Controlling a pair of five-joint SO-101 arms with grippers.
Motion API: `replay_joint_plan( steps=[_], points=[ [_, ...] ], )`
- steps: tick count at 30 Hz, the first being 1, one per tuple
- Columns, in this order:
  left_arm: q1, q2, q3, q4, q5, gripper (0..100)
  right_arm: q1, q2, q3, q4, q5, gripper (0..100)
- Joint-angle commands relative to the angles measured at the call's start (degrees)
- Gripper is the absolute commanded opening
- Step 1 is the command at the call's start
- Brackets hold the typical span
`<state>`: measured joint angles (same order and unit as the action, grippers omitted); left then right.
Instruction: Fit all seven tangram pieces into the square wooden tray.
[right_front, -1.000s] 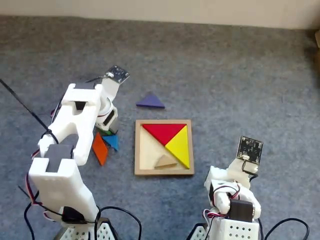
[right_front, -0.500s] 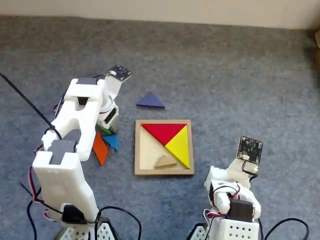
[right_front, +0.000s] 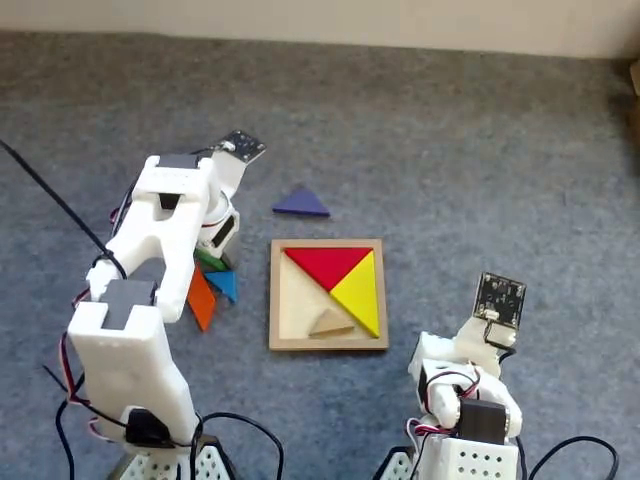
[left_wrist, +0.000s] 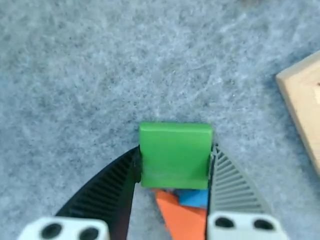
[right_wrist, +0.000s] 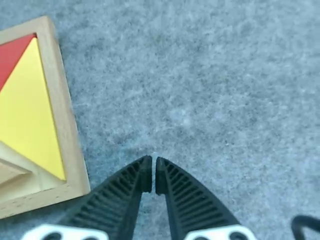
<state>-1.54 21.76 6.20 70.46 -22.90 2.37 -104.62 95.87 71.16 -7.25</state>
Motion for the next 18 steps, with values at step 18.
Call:
replay_joint_plan(
  steps=[18],
  points=[
    [23.7,-21.9,19.0,-0.8,10.3,4,0.2,-1.3,7.7,0.5,0.4,3.3]
  ],
)
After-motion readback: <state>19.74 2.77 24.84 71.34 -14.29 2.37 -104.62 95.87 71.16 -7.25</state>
